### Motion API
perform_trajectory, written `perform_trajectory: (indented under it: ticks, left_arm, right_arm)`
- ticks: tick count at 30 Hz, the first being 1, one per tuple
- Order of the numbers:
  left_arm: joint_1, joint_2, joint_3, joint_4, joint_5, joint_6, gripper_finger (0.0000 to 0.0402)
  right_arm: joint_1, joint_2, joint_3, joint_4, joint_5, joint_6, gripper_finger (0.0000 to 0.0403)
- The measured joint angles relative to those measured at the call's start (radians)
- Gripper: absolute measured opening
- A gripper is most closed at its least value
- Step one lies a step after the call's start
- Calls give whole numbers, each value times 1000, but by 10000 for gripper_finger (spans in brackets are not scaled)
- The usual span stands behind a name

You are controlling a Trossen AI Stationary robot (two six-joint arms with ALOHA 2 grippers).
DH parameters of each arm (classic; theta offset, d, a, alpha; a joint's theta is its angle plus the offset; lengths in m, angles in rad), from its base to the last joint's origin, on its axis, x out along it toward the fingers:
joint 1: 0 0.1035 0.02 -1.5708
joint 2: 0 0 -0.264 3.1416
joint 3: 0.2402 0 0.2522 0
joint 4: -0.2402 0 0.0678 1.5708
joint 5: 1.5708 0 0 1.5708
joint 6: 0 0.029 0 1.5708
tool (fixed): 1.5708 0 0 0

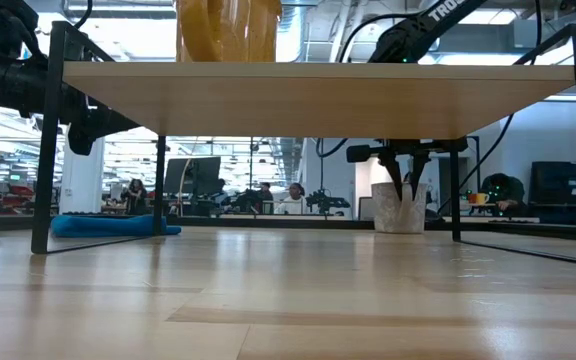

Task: Stack small to large cups/mugs on shelf
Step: Put the gray cup on the shelf

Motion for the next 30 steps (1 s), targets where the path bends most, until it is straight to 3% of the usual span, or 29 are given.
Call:
perform_trajectory:
  ticks: [8, 30]
  left_arm:
    - [0, 0, 0, 0, 0, 0, 179]
    - [0, 0, 0, 0, -3, 0, 179]
  right_arm:
    - [11, -27, 0, -4, 2, -36, 69]
    - [29, -259, 19, -11, 21, -25, 69]
